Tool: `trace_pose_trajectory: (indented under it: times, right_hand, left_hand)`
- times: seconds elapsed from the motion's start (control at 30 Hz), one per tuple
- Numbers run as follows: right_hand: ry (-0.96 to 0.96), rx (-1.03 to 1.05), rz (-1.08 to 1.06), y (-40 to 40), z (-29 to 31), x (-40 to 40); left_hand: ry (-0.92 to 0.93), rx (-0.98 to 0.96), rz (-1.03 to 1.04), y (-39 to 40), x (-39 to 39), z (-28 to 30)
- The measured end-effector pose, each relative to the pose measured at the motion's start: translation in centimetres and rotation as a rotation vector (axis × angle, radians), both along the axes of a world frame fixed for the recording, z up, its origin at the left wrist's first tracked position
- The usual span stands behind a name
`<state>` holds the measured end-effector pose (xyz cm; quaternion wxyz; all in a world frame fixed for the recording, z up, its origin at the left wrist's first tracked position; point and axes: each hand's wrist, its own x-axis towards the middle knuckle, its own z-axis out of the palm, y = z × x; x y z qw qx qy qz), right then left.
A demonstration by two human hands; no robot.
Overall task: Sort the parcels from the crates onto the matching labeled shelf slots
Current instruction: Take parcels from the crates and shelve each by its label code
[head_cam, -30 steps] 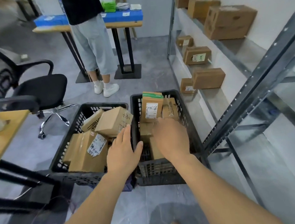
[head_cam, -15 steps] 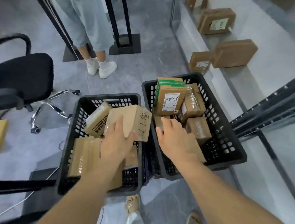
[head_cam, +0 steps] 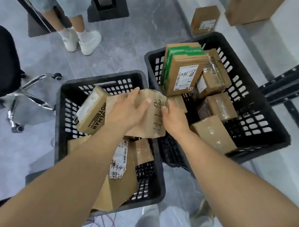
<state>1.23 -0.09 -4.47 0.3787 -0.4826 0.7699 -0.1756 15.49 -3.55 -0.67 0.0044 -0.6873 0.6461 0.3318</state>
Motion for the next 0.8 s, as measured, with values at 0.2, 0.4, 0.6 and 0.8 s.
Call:
trace_pose_trajectory:
  times: [0.2,0.4,0.6,0.8]
  right_hand:
    - [-0.247,-0.022,-0.039,2.1,2.2,1.6]
    - [-0.592,0.032,-0.137,5.3,4.3,4.9]
    - [-0.629,-0.011,0.032,8.5,6.1,6.7]
    - [-0.338,-0.070,0.213,13.9,6.5,9.1]
  left_hand:
    - [0.132,-0.024,0.148,2.3,1.9,2.4]
    - [0.215,-0.093,0.379,7.3,5.4,4.7]
    - [0.486,-0.052,0.589,14.0,8.4,4.6]
    - [0.597,0.057,0.738,20.9,10.0,5.1]
